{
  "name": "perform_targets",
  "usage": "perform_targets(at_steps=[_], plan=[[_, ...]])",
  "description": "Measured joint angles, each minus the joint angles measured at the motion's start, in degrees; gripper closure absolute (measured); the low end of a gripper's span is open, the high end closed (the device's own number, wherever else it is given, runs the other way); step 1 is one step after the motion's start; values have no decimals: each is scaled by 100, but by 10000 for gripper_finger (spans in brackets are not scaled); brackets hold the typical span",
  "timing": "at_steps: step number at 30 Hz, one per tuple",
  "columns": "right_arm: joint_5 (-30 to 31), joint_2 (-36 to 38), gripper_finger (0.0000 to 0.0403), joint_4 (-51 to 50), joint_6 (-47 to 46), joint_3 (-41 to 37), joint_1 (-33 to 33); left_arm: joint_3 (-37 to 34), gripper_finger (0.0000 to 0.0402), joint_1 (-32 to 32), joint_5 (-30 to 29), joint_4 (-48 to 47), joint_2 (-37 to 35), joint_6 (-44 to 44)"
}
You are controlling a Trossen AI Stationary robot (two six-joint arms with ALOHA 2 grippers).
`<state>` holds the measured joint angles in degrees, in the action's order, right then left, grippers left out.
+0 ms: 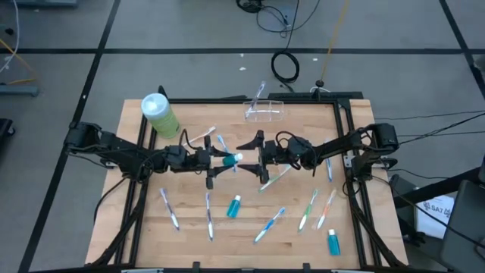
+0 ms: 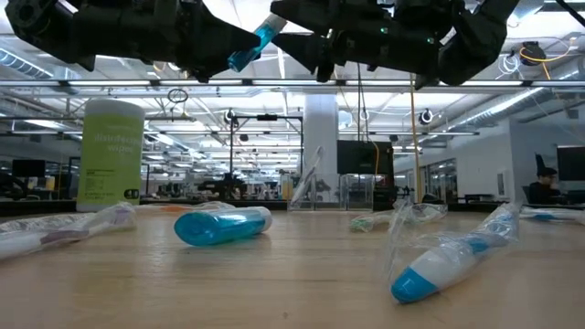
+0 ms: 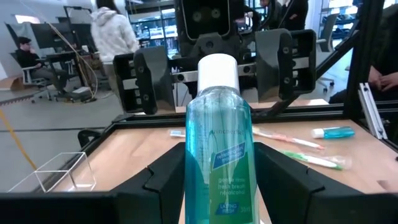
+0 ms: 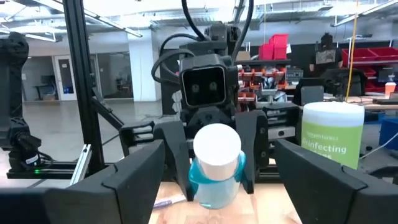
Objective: Pick & Place toothbrushing station
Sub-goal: Put the top left small mouthwash bottle into the middle section of the transparent organizer
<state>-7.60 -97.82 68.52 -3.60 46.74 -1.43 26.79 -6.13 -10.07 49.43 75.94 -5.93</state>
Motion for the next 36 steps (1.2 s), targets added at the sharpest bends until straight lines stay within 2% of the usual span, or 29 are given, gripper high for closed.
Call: perform_targets(at_steps=[6,11,14,25,36], plan=[[-16,0,106,-29,2,28,0,0,222,0,-58,59,0,-42],[-17,1,113,-436,121,253,0,0,222,4,-132,59,0,-70],[-19,-67,127,-705,274,356,2,0,222,4,-201,61,0,-89],[-20,-79,200,-471,282,365,-2,0,222,4,-202,12,0,-90],[-15,-79,245,-490,280,365,-7,-2,222,4,-197,11,0,-92]])
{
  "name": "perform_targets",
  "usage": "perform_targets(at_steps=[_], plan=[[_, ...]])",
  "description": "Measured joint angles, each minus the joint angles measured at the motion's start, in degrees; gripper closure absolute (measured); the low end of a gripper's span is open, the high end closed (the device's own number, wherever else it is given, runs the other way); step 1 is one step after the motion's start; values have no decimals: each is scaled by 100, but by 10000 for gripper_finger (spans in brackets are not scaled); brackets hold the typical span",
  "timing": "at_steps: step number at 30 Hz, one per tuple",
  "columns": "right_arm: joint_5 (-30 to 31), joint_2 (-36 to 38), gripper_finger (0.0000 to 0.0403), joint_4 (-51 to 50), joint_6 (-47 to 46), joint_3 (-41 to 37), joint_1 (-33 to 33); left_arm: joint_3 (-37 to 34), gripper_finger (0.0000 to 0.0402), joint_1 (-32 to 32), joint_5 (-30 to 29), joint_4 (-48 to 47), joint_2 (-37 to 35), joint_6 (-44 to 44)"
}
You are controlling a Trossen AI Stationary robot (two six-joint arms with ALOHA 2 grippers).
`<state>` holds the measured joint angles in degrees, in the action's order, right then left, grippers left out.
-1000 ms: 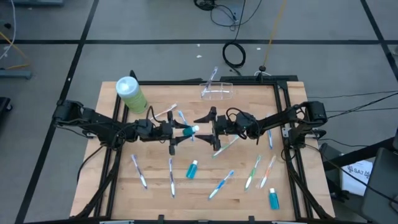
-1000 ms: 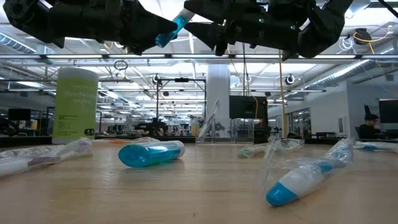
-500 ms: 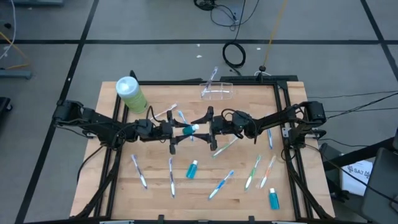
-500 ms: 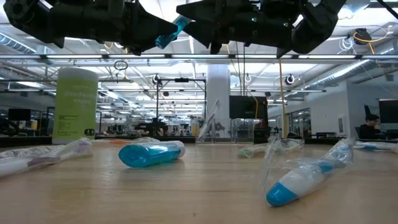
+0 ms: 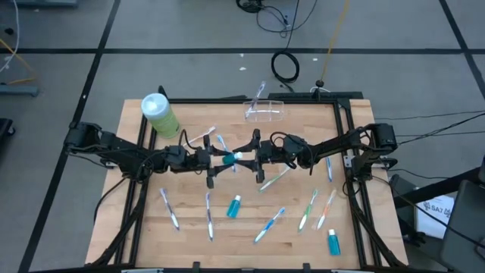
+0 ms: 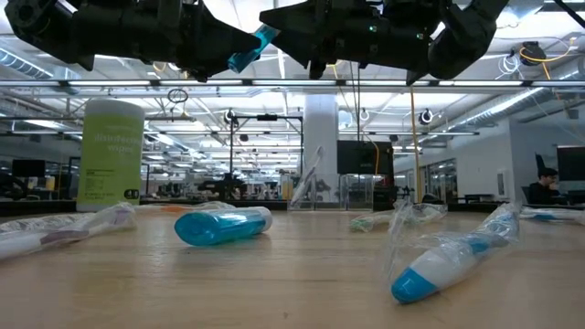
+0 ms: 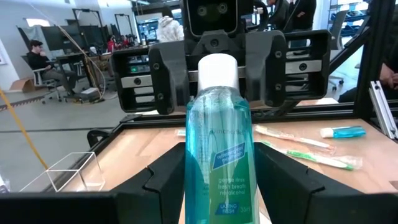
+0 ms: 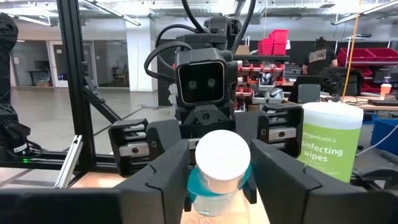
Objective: Pick & Place toothbrushing station
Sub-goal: Put the top left small mouthwash bottle into the middle section of the transparent organizer
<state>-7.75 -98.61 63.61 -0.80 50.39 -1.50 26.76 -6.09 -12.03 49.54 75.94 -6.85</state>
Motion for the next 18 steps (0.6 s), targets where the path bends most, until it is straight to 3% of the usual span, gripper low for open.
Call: perform_targets(at_steps=[13,18], plan=[[0,0,303,13,7,-4,-4,-2,222,0,-9,-16,0,15],[0,0,304,9,2,-4,-4,-4,222,0,-11,-14,0,93]])
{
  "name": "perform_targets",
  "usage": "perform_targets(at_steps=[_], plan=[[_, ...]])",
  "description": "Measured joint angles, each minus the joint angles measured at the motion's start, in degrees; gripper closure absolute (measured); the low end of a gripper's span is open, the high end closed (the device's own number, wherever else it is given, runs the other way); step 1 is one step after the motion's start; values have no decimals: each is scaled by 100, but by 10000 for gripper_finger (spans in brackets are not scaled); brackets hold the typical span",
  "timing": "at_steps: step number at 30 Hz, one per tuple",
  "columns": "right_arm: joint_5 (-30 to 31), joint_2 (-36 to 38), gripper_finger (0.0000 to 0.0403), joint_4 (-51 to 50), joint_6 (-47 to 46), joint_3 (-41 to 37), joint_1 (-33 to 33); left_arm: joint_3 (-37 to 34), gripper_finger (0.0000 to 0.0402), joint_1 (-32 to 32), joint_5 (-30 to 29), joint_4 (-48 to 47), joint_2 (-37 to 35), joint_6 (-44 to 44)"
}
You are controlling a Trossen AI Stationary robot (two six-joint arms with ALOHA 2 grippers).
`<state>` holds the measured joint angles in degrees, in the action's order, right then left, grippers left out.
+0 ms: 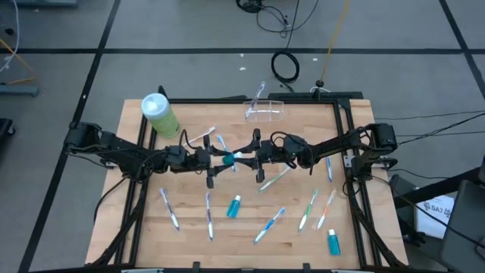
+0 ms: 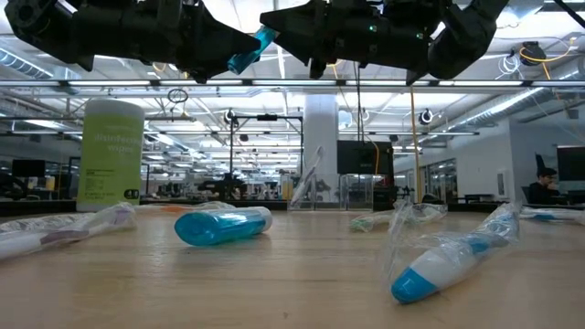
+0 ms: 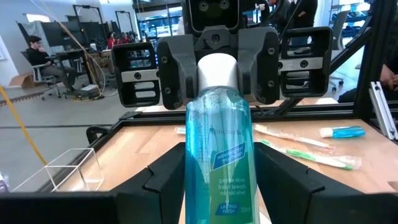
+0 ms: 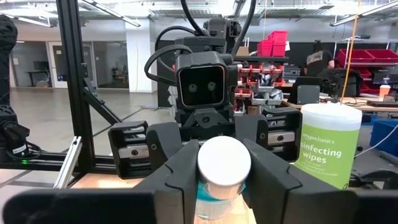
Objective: Pick & Place toothbrushing station
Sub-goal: Put the top left small mouthwash bottle into the middle section of the transparent organizer
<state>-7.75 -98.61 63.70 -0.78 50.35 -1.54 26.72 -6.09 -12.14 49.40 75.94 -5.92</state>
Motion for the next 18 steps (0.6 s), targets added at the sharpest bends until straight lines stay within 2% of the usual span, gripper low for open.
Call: perform_targets(at_steps=[10,18], plan=[[15,0,310,-58,-18,0,0,0,215,0,3,-2,5,183],[35,-1,306,-750,-9,-11,-49,0,142,2,-122,-21,0,326]])
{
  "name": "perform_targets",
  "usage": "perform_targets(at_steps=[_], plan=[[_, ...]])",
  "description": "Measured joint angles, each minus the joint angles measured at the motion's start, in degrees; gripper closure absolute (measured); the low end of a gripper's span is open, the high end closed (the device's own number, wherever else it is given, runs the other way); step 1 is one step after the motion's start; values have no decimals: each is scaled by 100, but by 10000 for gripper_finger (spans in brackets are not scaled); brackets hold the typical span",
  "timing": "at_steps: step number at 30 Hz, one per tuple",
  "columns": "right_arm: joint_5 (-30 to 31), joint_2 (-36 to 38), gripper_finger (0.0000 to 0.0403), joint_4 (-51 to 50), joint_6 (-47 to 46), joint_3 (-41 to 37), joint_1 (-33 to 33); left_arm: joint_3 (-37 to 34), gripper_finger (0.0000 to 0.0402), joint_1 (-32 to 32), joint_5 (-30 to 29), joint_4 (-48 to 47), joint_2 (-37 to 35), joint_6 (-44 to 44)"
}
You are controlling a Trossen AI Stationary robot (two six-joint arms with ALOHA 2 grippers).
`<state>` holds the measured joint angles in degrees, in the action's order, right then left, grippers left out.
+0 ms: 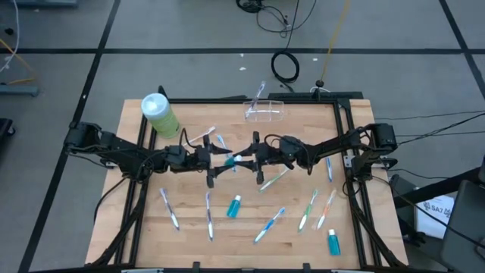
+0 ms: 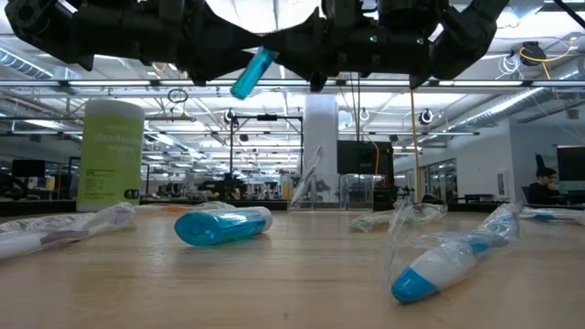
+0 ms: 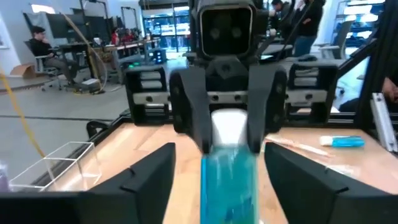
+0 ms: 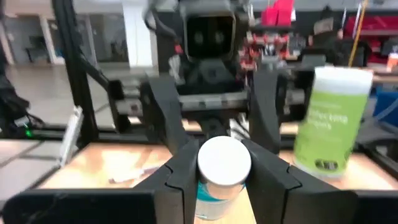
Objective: Pick & Place toothbrushing station
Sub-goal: Put the top left small mouthwash bottle into the middle section of the transparent organizer
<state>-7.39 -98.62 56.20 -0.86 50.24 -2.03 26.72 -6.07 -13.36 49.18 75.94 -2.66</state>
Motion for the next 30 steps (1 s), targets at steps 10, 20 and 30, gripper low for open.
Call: perform_targets(at_steps=[10,20,30], plan=[[321,132,306,-860,4,-4,-327,2,111,0,-511,-595,0,12],[764,979,306,-2285,488,-2,-742,2,133,0,-923,-1135,0,152],[1340,1418,305,-2947,900,-2,-1706,2,162,0,-720,-1173,0,308]])
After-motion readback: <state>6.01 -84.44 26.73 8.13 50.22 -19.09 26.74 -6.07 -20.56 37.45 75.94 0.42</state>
